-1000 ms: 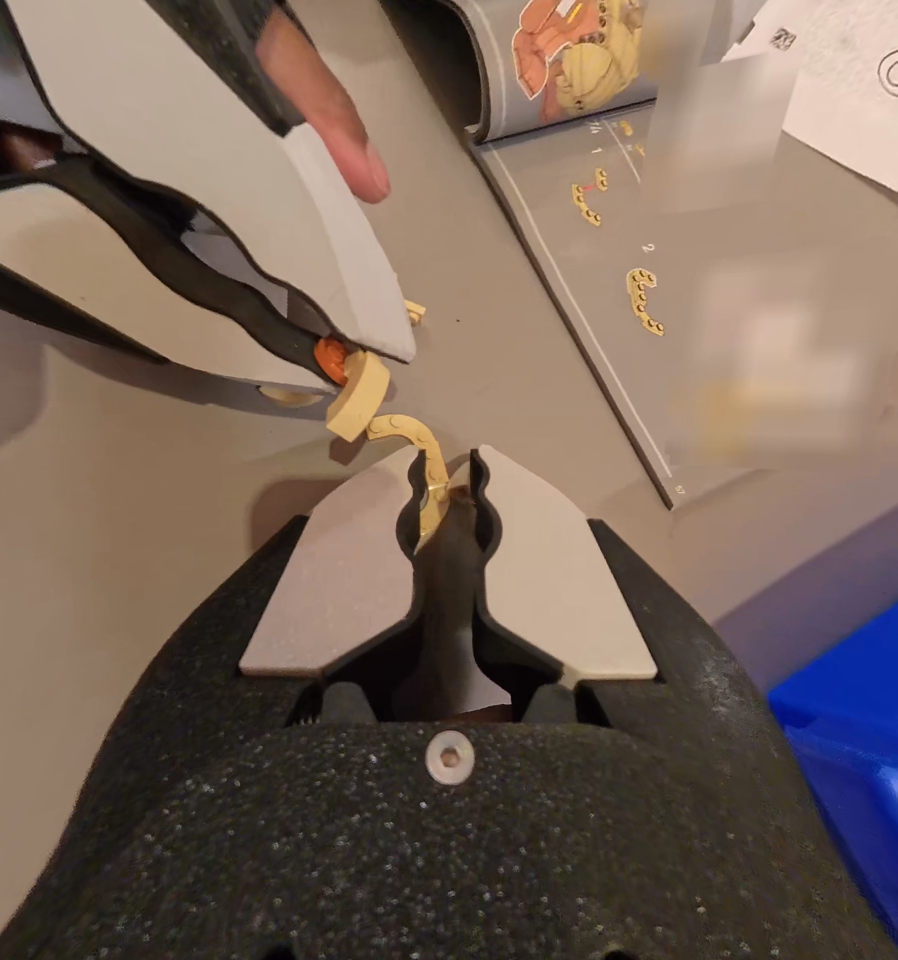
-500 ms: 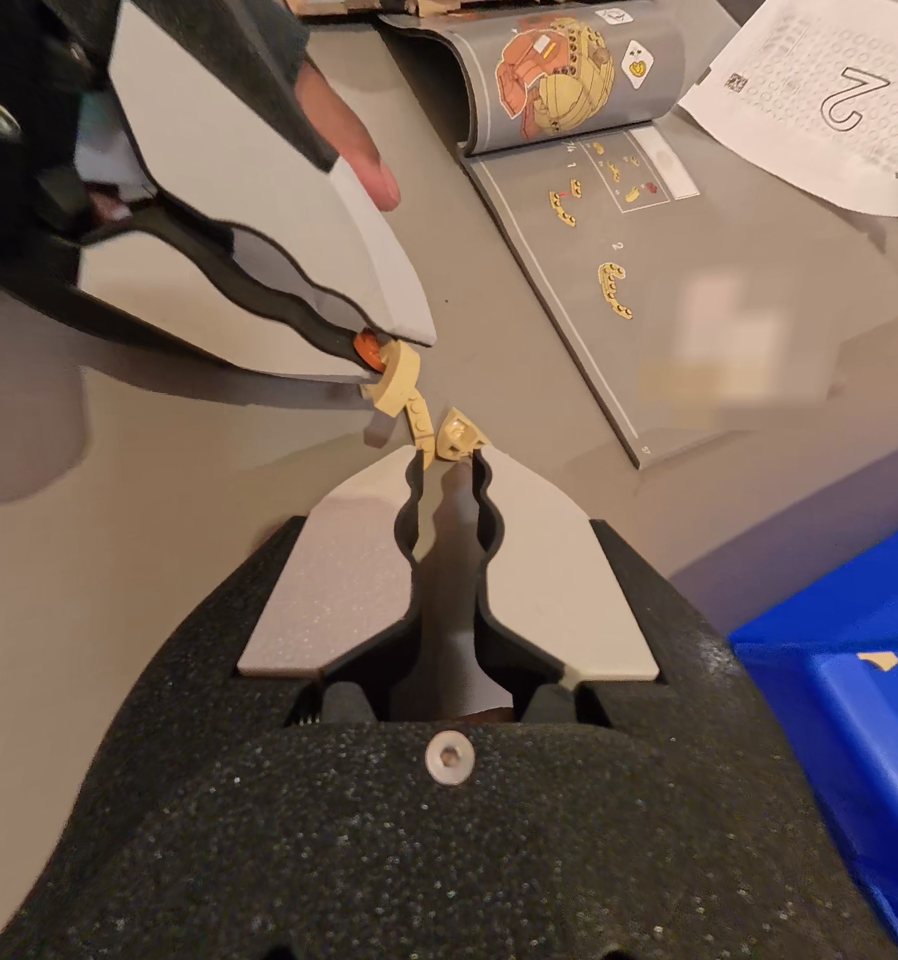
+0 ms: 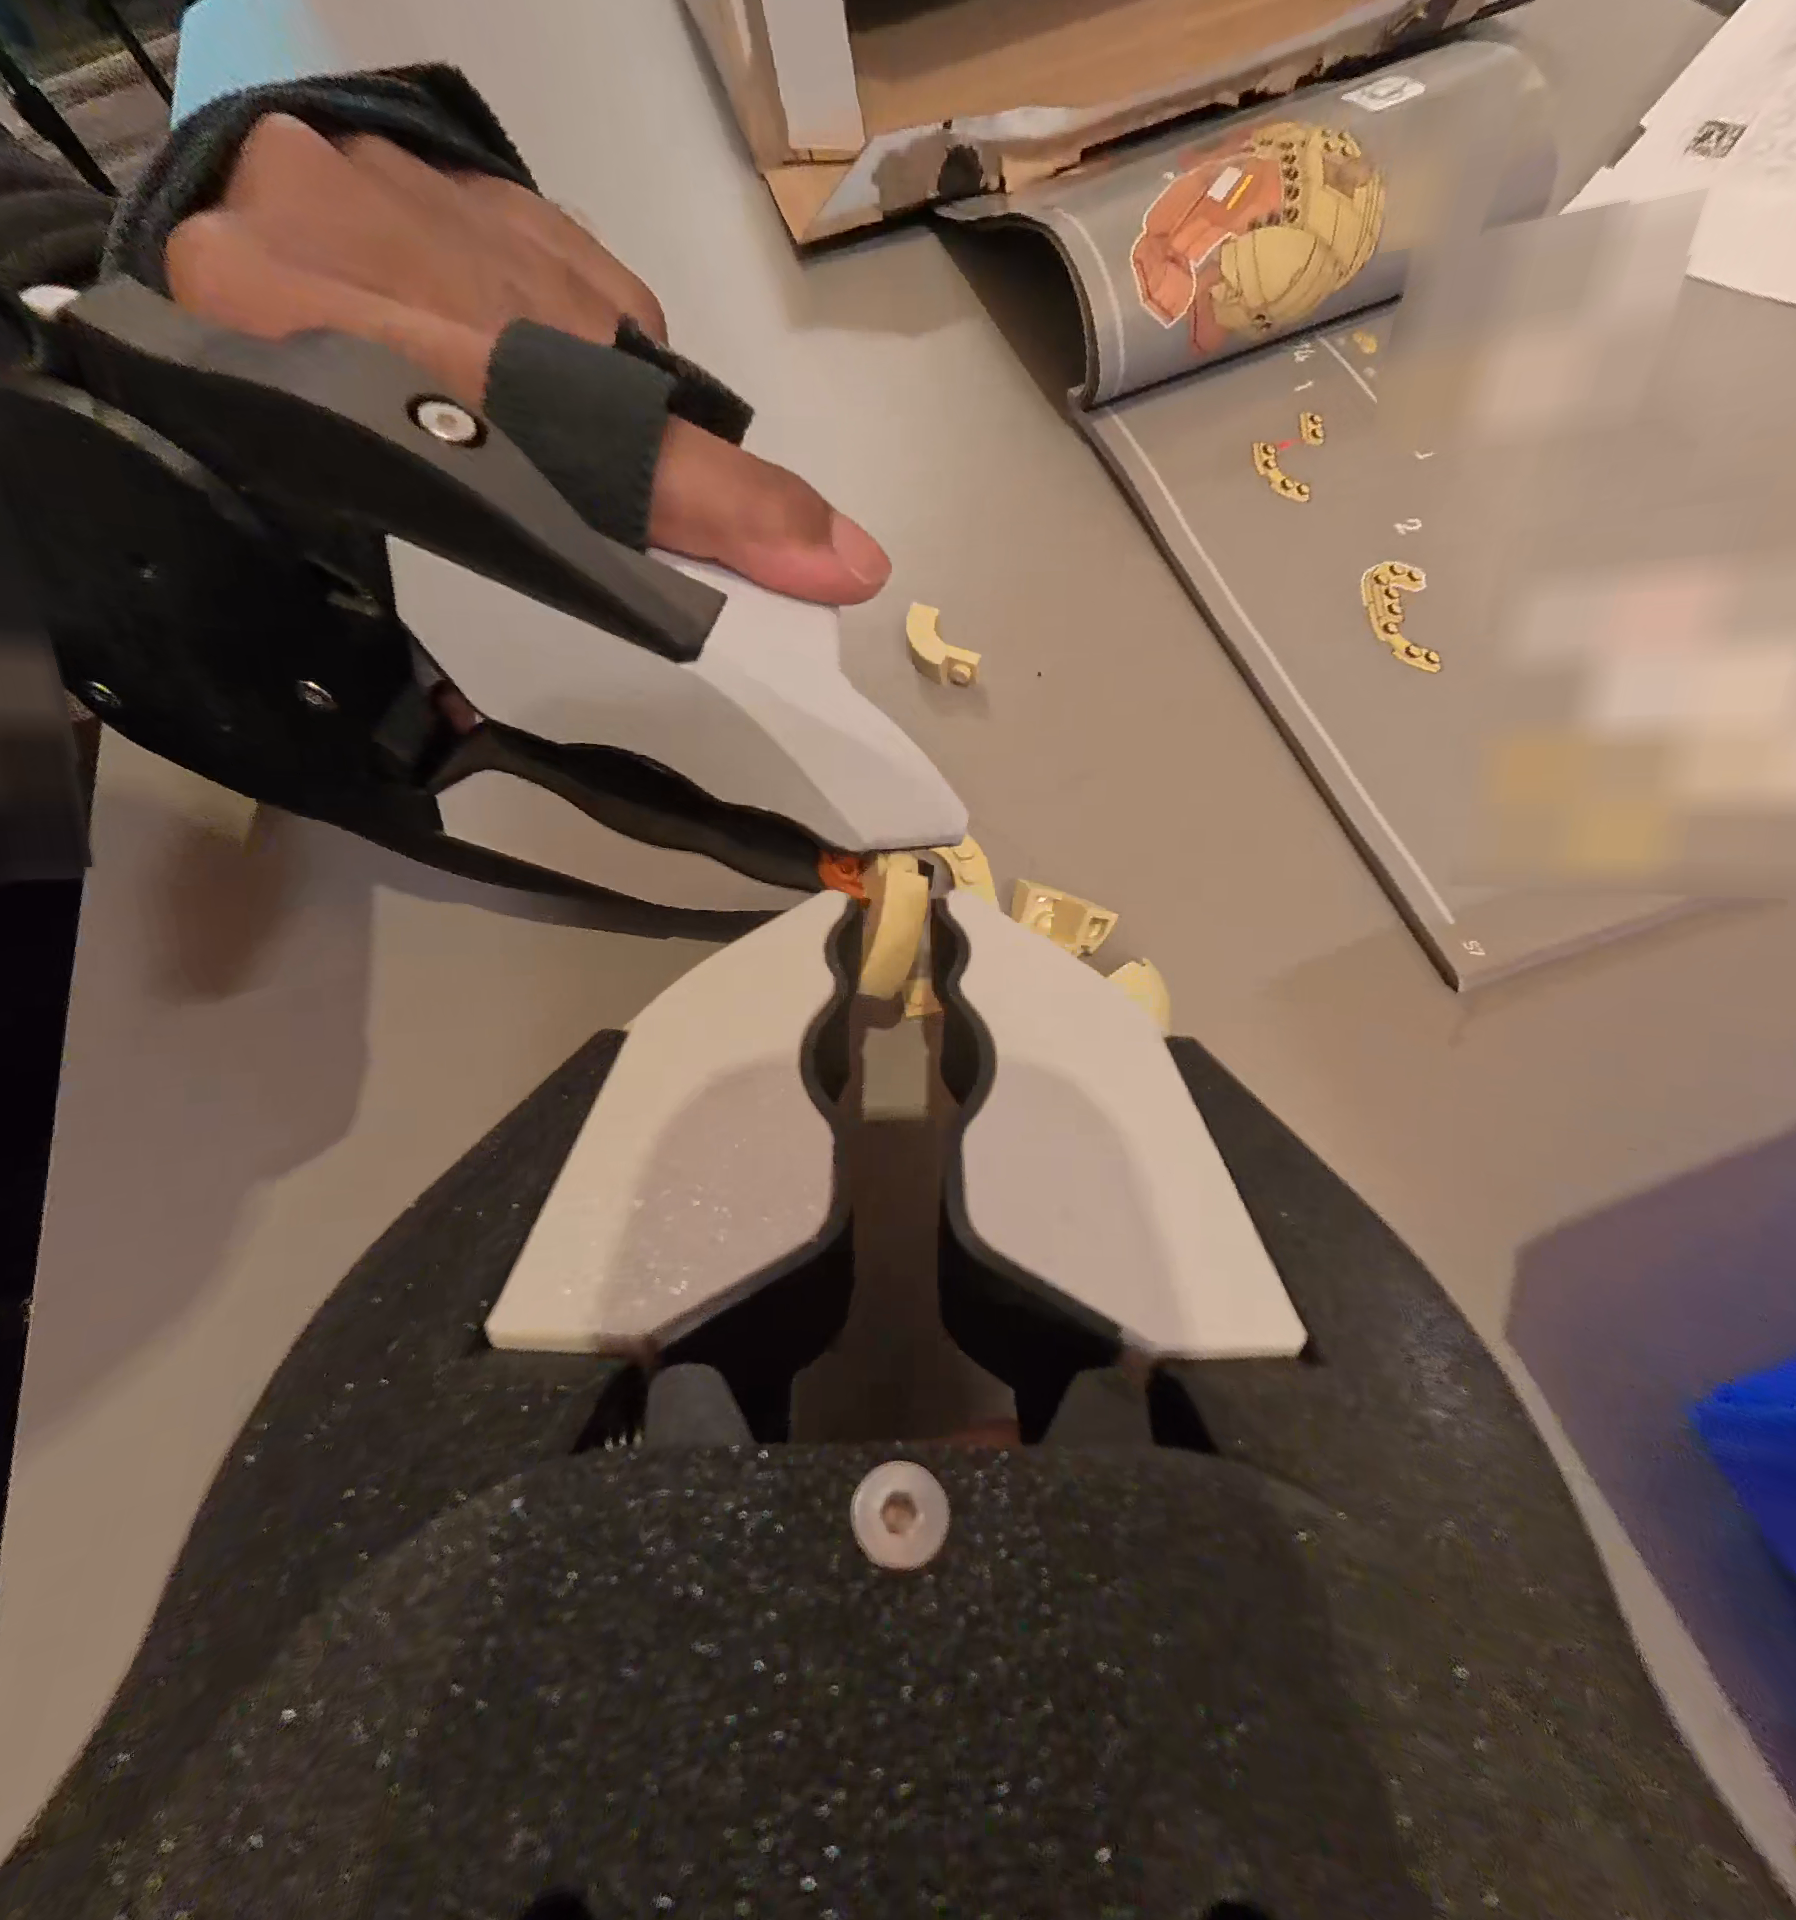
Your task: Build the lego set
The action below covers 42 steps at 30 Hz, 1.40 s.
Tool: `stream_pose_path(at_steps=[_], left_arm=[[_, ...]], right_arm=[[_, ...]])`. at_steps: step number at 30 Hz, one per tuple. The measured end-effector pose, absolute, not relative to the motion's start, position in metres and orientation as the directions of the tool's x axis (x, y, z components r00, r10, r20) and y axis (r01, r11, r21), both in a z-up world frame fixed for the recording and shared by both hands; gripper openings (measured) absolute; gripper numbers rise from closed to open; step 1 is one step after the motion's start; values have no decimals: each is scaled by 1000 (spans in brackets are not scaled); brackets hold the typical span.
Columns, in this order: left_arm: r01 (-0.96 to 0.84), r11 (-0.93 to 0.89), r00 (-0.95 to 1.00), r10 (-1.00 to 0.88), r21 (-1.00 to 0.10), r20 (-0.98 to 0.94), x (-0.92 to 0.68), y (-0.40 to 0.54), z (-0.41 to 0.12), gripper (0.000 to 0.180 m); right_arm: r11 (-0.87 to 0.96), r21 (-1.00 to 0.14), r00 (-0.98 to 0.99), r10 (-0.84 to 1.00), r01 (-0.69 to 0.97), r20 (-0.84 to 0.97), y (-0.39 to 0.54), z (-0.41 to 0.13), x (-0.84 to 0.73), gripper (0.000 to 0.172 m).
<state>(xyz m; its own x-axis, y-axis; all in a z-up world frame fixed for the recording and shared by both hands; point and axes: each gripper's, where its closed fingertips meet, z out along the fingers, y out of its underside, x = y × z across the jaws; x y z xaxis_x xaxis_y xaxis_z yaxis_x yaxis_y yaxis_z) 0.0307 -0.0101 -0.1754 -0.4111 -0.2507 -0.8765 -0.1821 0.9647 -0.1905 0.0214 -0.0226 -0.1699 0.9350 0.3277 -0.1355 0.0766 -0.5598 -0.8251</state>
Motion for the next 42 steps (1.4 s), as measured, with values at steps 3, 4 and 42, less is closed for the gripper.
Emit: stream_pose_path(at_steps=[3, 4, 42], left_arm=[[-172, 959, -419, -278, -224, -865, 30, -11, -176, 12], [-166, 956, -426, -292, -243, -856, 30, -12, -176, 12], [-531, 29, -728, -528, -847, 438, -8, -30, -132, 26]], right_arm=[[-564, -822, 936, 328, 82, -132, -23, -171, 22, 10], [-567, -820, 936, 326, 81, -133, -24, -171, 22, 9], [17, -724, 677, 338, 690, 654, -26, -124, 1, 9]])
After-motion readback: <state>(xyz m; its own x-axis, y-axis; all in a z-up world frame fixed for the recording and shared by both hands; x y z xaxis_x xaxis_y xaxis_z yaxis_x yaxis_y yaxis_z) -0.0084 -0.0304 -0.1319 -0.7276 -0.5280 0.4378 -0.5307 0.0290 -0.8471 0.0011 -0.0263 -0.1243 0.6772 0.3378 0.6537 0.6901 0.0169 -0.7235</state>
